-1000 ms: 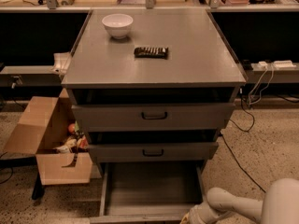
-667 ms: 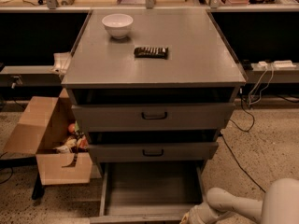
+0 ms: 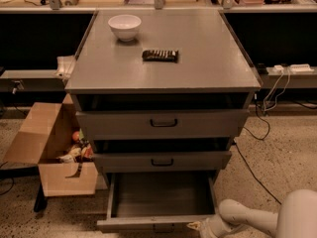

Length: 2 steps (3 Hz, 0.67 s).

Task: Close bottom drawer

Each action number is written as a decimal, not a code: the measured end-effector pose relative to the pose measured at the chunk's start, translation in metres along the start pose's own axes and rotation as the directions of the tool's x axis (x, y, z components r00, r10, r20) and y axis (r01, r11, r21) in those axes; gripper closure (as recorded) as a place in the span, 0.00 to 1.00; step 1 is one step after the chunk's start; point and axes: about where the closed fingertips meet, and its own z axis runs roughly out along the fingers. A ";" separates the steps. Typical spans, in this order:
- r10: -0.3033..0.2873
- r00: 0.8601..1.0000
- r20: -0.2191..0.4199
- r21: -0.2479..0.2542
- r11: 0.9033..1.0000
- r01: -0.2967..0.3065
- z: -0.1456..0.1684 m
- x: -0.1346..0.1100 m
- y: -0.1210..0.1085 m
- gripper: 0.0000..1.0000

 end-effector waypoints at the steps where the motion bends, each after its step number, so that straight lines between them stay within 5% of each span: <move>1: -0.018 1.000 0.001 0.039 0.999 0.018 0.003 0.000 -0.015 0.18; 2: -0.062 0.998 -0.013 0.086 0.994 0.063 0.000 -0.003 -0.036 0.41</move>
Offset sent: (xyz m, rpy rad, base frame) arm 0.1112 0.0048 -0.0024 -0.0439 -0.3168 0.0252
